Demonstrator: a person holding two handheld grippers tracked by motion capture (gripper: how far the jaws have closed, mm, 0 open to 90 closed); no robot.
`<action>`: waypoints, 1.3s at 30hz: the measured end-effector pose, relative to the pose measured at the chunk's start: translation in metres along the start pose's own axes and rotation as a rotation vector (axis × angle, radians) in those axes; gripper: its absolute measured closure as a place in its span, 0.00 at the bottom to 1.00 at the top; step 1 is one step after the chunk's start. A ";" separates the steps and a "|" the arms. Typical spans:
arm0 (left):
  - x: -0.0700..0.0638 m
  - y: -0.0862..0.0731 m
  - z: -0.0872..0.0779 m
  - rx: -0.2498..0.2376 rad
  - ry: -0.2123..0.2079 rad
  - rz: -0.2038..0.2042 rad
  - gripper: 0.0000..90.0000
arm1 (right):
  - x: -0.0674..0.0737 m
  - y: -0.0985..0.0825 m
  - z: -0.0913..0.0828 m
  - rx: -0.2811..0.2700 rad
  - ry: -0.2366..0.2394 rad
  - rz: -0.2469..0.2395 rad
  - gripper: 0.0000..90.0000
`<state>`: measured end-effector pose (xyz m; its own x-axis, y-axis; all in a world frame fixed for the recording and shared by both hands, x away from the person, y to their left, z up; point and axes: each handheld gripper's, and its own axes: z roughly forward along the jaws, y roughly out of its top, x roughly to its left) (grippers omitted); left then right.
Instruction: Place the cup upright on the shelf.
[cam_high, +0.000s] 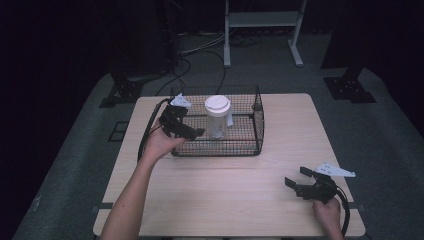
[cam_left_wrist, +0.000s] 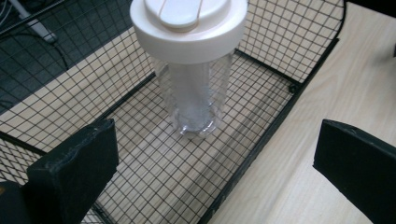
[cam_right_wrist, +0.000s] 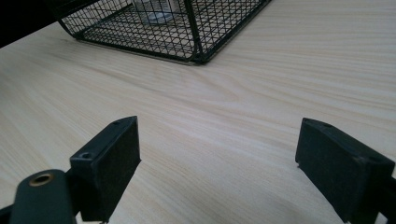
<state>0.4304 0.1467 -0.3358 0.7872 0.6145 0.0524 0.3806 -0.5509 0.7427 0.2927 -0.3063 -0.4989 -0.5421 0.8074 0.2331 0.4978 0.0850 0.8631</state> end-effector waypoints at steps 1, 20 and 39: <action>-0.001 -0.001 -0.001 -0.002 0.000 0.005 0.00 | 0.000 0.000 0.000 0.000 -0.002 -0.003 0.14; -0.022 -0.025 -0.018 -0.023 -0.056 0.003 0.00 | 0.001 0.000 0.000 0.006 -0.010 -0.004 0.14; -0.040 -0.053 -0.027 -0.028 -0.070 0.031 0.00 | 0.001 0.000 0.000 0.010 -0.017 -0.009 0.14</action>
<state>0.3655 0.1666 -0.3597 0.8307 0.5559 0.0299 0.3425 -0.5527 0.7598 0.2921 -0.3049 -0.4989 -0.5351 0.8162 0.2180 0.4998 0.0978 0.8606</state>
